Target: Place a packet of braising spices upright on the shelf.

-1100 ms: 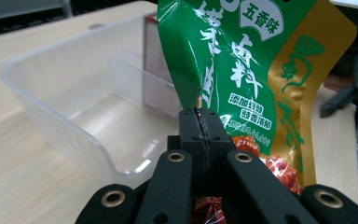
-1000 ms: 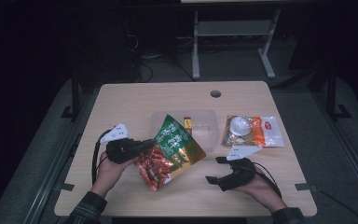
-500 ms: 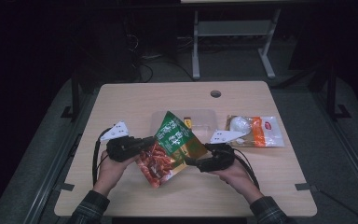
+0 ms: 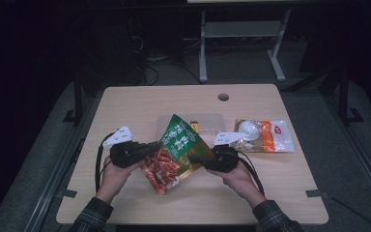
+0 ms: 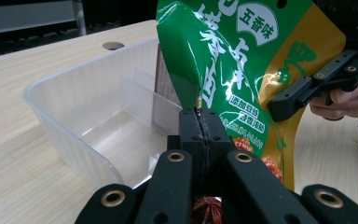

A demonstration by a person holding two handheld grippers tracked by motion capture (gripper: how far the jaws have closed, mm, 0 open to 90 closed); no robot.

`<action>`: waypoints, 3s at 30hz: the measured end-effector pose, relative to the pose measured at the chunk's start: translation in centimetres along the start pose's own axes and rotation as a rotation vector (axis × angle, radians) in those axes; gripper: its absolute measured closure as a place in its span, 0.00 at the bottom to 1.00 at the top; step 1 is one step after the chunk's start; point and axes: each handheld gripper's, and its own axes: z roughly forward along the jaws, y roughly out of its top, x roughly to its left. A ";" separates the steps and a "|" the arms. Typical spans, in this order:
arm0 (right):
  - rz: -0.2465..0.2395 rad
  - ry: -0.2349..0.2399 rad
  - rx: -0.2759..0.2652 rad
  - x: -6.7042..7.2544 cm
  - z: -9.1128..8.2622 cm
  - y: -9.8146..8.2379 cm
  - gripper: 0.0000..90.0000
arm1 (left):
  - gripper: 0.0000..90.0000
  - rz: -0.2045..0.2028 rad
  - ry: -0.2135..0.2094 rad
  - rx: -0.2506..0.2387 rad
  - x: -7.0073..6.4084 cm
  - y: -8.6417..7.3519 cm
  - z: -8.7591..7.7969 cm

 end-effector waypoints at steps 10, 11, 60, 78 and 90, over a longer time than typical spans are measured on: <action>-0.008 0.035 0.028 -0.3 -0.6 0.7 0.99 | 1.00 0.015 -0.006 0.044 -0.7 -0.5 -0.2; -0.013 0.044 0.041 -0.4 -0.6 0.9 0.99 | 0.99 0.023 -0.003 0.052 -0.7 -0.6 -0.3; -0.275 0.087 0.038 1.7 -6.2 8.8 1.00 | 0.16 0.083 0.103 0.367 0.5 -6.6 -1.9; -0.297 0.005 0.131 -0.9 -2.3 12.0 0.99 | 0.16 0.061 0.124 0.347 1.1 -7.1 -1.8; -0.307 -0.051 0.172 -2.3 -0.5 13.4 0.99 | 0.16 0.069 0.114 0.354 1.2 -7.2 -1.7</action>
